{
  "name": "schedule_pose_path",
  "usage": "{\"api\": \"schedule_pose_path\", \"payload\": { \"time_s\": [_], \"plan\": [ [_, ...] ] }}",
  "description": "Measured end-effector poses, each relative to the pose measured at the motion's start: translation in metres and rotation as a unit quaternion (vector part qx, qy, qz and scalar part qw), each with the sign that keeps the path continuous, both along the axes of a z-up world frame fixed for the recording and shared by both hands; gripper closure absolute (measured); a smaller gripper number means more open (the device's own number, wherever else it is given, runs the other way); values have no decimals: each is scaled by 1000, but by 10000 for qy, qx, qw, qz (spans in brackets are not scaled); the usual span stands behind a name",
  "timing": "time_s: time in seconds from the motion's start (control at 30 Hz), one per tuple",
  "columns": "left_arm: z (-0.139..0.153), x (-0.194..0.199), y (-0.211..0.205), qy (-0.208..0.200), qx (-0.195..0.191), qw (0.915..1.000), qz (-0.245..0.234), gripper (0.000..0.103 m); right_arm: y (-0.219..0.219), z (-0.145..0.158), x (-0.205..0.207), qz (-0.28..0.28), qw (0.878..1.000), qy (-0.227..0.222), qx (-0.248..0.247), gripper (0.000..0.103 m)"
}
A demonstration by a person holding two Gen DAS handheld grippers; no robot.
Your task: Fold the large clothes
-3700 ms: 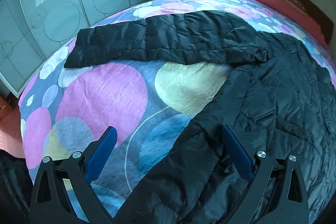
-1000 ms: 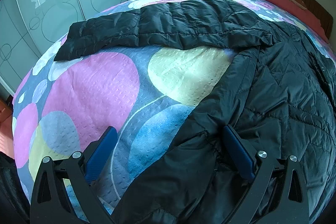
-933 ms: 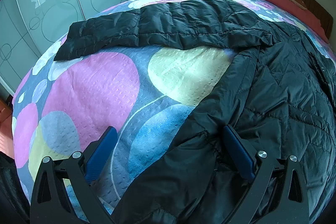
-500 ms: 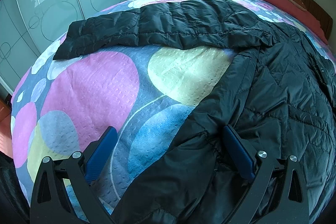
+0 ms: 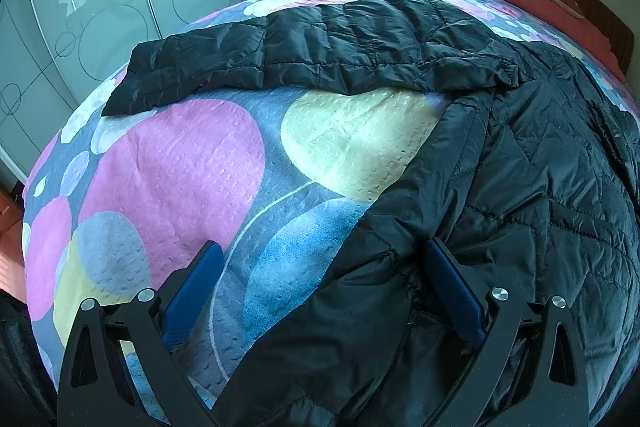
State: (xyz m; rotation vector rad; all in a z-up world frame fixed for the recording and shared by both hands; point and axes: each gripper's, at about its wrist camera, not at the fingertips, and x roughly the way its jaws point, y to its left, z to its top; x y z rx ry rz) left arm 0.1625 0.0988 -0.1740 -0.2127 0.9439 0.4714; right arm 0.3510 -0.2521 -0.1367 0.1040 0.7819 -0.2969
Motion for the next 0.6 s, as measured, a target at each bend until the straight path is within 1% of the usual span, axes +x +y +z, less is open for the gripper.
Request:
{"api": "schedule_pose_path", "payload": {
  "time_s": [0.03,0.07,0.13,0.2,0.27,0.37,0.47,0.53,0.6],
  "plan": [
    [0,0,0,4,5,10000,-1,4,1,-5,6,49,10000,67,3,42],
    [0,0,0,4,-1,10000,-1,4,3,-13,14,116,9998,184,43,40],
    [0,0,0,6,-1,10000,-4,4,6,-30,25,134,9991,402,-52,37],
    [0,0,0,8,8,10000,-4,4,8,-34,26,126,9990,412,-94,36],
    [0,0,0,14,16,10000,-10,4,7,-29,24,139,9991,388,-44,36],
    [0,1,-1,5,-2,10000,-10,4,5,-19,9,94,9995,303,76,36],
    [-1,1,0,8,7,10000,-11,4,0,-13,-15,-26,9997,193,143,36],
    [-1,1,0,9,5,10000,-11,4,-1,-13,-28,-122,9997,192,76,36],
    [-1,1,0,10,6,10000,-11,4,-5,-20,-35,-156,9996,236,72,36]
  ]
}}
